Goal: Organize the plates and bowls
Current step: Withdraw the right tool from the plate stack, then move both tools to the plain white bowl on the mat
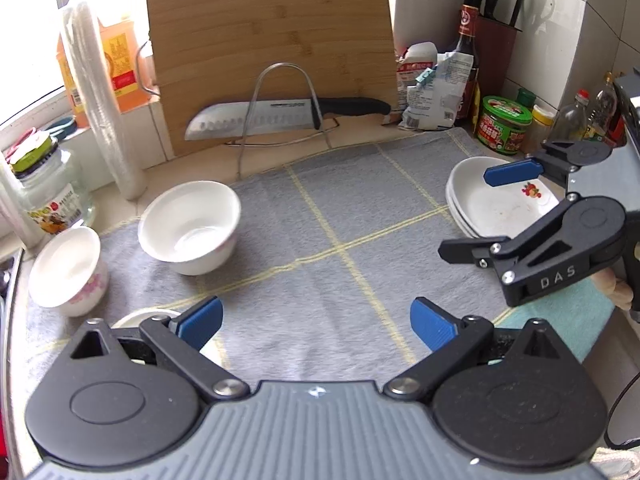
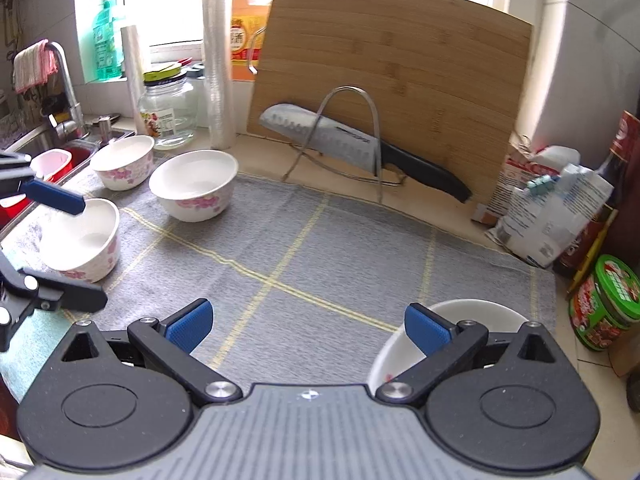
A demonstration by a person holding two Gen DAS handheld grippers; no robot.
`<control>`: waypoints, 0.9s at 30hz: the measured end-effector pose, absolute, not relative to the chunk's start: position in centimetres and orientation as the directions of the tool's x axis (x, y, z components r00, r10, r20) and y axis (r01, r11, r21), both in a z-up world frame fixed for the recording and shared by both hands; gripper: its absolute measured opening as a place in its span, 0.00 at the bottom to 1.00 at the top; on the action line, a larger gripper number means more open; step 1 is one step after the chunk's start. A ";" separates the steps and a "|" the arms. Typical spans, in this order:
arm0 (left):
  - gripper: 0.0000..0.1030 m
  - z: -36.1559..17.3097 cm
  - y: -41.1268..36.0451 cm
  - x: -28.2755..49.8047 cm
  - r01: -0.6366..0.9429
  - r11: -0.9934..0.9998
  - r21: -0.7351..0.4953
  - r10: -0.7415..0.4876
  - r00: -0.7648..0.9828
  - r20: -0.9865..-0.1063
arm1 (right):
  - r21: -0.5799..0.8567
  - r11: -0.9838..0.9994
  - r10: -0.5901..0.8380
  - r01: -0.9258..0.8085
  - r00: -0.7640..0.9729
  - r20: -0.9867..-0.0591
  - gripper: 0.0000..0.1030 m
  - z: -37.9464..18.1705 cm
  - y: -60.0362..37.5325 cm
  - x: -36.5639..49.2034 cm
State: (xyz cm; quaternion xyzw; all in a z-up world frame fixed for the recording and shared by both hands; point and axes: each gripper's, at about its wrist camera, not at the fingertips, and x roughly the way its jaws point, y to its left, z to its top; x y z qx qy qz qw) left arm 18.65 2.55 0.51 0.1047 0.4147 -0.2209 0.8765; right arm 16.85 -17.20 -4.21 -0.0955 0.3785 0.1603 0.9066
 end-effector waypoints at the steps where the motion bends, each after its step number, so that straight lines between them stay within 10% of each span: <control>1: 0.97 0.6 3.3 19.0 0.478 0.878 0.009 -0.297 0.562 -0.772 | -0.065 0.931 0.206 -0.360 0.664 -0.719 1.00 -4.3 -16.1 17.0; 27: 0.95 -2.6 9.8 35.2 0.609 0.792 -0.036 -0.375 0.439 -0.816 | -0.113 0.910 0.175 -0.398 0.618 -0.767 1.00 -9.5 -3.1 24.9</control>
